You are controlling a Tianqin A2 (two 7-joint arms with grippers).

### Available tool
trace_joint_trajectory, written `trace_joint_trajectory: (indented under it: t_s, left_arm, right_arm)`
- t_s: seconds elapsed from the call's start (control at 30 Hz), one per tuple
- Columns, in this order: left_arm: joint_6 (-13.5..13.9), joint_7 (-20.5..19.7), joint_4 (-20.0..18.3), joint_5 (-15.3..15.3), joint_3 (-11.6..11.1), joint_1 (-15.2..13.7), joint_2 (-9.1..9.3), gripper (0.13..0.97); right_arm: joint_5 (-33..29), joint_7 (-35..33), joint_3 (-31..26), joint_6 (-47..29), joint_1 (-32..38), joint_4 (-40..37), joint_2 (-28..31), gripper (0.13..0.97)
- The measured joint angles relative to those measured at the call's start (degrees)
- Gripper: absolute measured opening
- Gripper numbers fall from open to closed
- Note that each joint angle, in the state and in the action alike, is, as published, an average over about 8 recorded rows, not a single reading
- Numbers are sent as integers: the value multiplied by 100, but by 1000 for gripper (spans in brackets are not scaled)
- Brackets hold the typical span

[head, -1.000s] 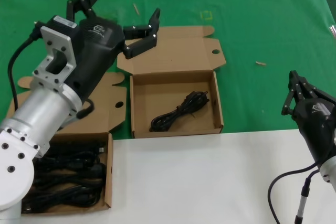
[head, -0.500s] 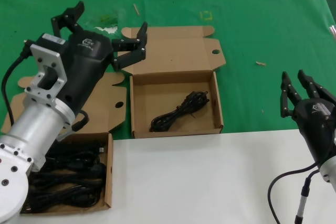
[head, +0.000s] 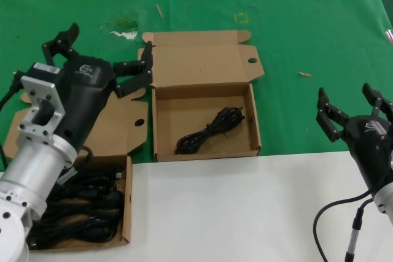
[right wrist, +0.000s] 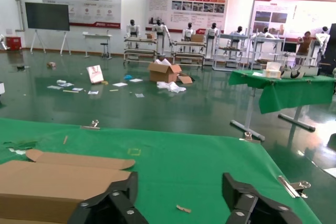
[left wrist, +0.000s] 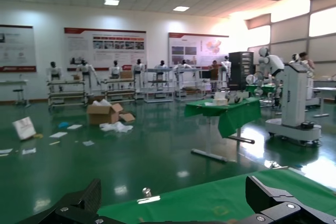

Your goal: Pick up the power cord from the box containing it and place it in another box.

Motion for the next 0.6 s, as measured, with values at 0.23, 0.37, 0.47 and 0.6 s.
trace_joint_trajectory:
  t_s: [0.23,0.37,0.47,0.6]
  left_arm:
    - [-276,255,84,-348,7,180,-90,966]
    - [-433,400,132,-548,11,283,-141,966]
    - [-550,509,168,-698,14,360,-179,966]
    - [-709,655,216,-897,18,464,-231,966]
  right_arm:
    - [0,0,0,0,0,0,0,558]
    - [0,0,0,0,0,0,0,661]
    - [0,-1,0,0,0,0,0,738]
    - [0,-2,0,0,0,0,0,791]
